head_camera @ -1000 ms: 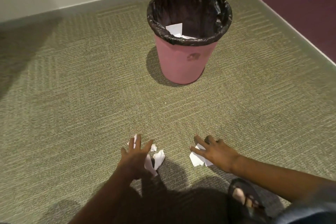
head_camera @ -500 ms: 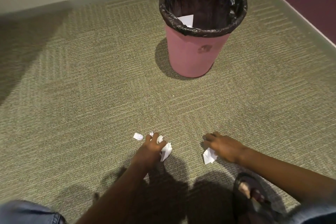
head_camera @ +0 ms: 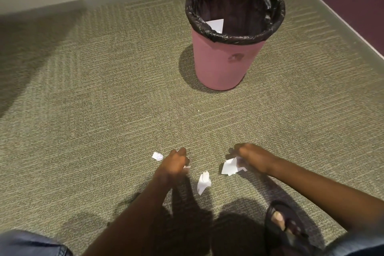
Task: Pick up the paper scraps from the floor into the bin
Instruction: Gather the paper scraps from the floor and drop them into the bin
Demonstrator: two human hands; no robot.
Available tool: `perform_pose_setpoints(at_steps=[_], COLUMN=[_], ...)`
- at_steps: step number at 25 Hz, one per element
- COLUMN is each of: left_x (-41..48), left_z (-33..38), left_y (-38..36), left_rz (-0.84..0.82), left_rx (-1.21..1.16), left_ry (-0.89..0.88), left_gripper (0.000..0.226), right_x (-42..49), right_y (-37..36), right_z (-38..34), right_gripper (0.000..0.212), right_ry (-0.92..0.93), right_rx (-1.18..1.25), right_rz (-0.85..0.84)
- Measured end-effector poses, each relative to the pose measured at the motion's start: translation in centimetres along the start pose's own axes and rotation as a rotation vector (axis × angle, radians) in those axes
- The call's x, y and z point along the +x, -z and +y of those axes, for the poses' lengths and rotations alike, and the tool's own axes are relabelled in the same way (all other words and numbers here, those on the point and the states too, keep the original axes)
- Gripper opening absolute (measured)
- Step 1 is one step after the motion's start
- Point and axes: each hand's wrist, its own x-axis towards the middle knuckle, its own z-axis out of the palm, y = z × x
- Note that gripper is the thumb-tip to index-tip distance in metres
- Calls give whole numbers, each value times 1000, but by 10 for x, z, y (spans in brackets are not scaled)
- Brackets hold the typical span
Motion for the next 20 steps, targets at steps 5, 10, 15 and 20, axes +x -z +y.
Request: perform_pose_setpoints(at_steps=[5,10,15,20], left_x=[12,25,72,147], left_z=[25,68,103,108], left_y=[69,191,296,341], left_rz=[270,621,809,637], left_rx=[-150,-227,-95,21], left_ry=[0,-80,-226,-185], left_gripper=[13,17,18,36], right_x=[7,-14,-14,29], right_y=[54,157,244,290], right_z=[-18,-64,-73,-60], right_gripper=[28,12,19,17], right_ry=[118,194,150,57], right_rx=[-29,39,-34,-142], right_rz=[280,568,920,1053])
